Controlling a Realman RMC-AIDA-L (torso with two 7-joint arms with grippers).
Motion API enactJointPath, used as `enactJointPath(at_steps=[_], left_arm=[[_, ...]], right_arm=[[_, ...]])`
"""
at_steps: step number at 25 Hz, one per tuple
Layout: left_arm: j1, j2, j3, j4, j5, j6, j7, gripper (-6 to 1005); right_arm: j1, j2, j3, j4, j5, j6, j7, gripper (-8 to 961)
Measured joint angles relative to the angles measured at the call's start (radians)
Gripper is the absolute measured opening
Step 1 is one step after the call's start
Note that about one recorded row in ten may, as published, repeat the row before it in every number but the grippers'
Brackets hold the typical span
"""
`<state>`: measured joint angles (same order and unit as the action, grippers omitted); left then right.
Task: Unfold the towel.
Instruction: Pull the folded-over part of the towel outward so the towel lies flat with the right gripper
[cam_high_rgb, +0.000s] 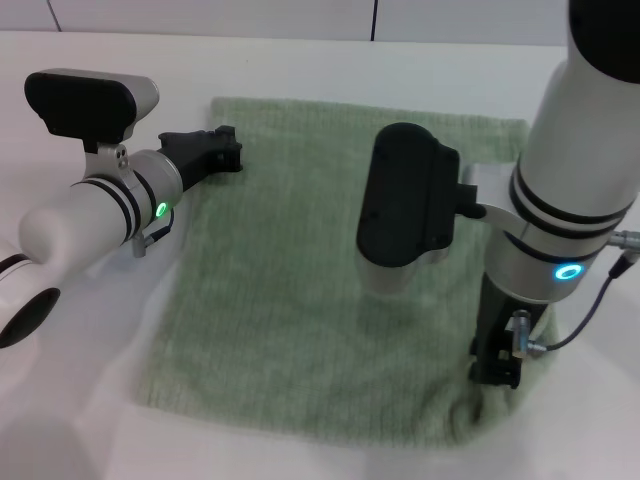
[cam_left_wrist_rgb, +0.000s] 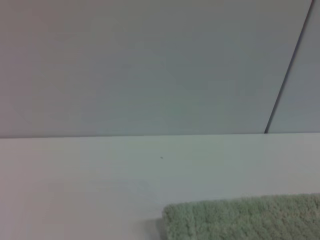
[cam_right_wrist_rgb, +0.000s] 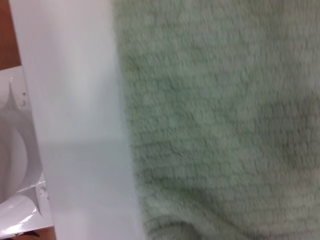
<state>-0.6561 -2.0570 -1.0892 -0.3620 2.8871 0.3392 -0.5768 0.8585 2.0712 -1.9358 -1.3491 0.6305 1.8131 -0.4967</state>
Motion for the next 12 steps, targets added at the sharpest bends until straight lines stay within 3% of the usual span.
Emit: enactJointPath(at_steps=[10,12], left_arm=[[0.0,0.0,-0.022,0.0,0.0,0.002,0.008,102],[0.0,0.0,-0.022,0.0,0.0,0.002,0.009,102]], right_arm=[[0.022,0.001,0.0,-0.07,-0.004,-0.007,-0.015,348],[0.011,0.003,0.011,-0.09,-0.067,-0.038,-0.021,348]])
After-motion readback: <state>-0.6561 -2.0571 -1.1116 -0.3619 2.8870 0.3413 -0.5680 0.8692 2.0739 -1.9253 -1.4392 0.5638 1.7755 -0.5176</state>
